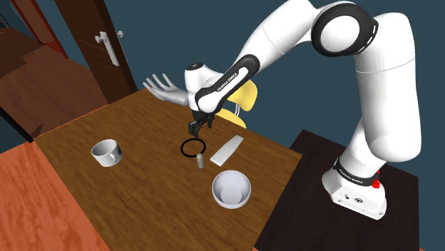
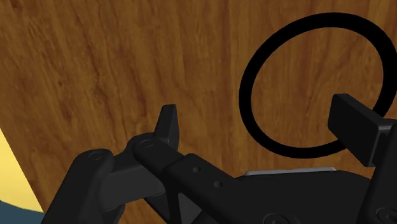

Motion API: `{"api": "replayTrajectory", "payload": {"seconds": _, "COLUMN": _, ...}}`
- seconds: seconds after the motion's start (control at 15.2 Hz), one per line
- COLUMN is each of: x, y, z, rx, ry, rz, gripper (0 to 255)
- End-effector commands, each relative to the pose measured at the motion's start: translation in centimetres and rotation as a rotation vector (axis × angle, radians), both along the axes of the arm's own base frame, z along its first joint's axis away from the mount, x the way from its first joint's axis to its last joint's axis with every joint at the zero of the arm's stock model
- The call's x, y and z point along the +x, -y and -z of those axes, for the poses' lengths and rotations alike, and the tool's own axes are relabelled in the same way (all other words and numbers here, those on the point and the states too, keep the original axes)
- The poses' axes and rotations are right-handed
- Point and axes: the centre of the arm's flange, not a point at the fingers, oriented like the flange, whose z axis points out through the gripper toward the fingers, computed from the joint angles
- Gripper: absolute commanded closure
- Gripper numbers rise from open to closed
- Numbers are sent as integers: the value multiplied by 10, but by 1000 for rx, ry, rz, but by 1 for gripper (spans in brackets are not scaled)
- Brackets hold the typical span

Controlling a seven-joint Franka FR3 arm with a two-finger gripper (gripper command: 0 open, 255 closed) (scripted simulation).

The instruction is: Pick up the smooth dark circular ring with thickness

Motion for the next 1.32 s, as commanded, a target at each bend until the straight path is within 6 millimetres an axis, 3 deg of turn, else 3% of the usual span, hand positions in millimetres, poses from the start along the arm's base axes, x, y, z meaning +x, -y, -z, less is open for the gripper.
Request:
{"api": "replayTrajectory", "payload": {"seconds": 0.0, "x": 16, "y": -9, "z": 19, "rx": -11, "ry": 0, "rz": -6, "gripper": 0}}
{"api": "replayTrajectory", "payload": {"seconds": 0.53, "x": 16, "y": -9, "z": 60, "rx": -12, "ry": 0, "rz": -6, "gripper": 0}}
{"api": "replayTrajectory", "payload": {"seconds": 0.66, "x": 16, "y": -9, "z": 60, "rx": -12, "ry": 0, "rz": -6, "gripper": 0}}
{"api": "replayTrajectory", "payload": {"seconds": 0.73, "x": 16, "y": -10, "z": 60, "rx": -12, "ry": 0, "rz": -6, "gripper": 255}}
{"api": "replayTrajectory", "payload": {"seconds": 1.25, "x": 12, "y": -12, "z": 62, "rx": -11, "ry": 0, "rz": -6, "gripper": 255}}
